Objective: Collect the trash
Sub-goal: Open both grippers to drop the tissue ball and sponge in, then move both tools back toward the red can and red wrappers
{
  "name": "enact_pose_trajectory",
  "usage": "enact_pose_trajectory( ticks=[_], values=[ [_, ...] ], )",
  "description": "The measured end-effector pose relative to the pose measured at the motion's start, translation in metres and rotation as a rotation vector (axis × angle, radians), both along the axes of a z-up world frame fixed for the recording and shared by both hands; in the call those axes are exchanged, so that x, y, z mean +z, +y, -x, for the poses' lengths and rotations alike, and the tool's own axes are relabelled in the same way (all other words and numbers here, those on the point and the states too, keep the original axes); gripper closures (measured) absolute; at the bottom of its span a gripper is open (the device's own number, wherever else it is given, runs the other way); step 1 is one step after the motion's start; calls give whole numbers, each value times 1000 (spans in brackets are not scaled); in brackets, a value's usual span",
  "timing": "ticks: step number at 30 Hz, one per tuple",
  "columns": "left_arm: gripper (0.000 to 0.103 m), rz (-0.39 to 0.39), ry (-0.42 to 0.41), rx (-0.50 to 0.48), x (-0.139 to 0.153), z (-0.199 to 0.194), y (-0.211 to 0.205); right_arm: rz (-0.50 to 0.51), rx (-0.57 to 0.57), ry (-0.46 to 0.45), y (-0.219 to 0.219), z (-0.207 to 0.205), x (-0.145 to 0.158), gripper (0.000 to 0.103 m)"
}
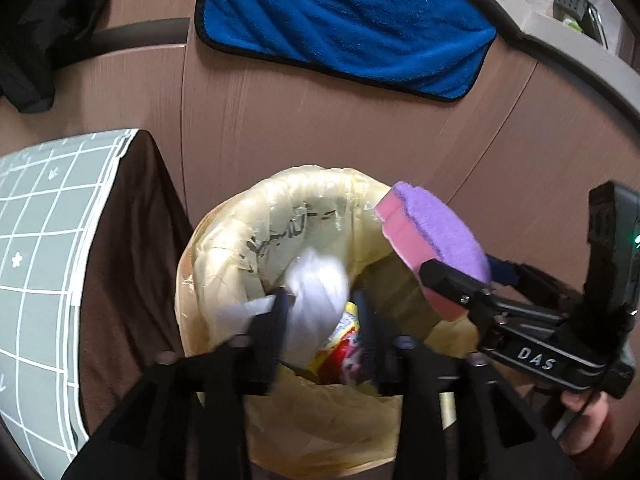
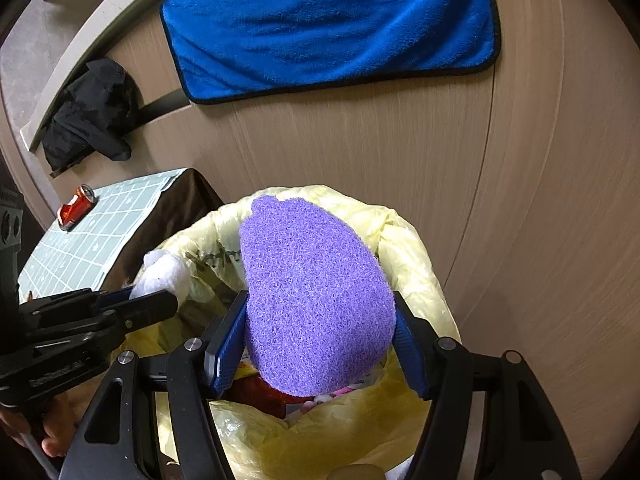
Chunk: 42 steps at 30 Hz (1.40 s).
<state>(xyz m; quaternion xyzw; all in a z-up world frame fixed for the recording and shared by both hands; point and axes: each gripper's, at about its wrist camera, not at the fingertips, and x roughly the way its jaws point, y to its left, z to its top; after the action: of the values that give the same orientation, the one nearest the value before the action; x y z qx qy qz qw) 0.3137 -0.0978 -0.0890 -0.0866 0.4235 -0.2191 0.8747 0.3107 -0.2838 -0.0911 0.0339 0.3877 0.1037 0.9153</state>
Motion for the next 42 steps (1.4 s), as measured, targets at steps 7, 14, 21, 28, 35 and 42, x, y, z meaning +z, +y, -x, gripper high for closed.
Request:
enact_pose_trajectory(
  ticks=[7,14,21,28,35,42],
  values=[
    [58,64,1,63,10,2,21,-13,-7,-17,-2,0,6,37],
    [58,84,-30,113,26,15,51,3,-5,-48,4,5,19,33],
    [58,23,-111,200,42,51,102,-15,67,-105,25,20,44,33],
    [58,-74,-166,391,49,105,190,-22,196,-197,81,38,73,33],
    [58,-62,-147,615,42,144,285,-10,364,-202,171,37,88,33],
    [58,-6,-186,711,52,130,350,1,504,-190,258,22,90,33]
  ],
)
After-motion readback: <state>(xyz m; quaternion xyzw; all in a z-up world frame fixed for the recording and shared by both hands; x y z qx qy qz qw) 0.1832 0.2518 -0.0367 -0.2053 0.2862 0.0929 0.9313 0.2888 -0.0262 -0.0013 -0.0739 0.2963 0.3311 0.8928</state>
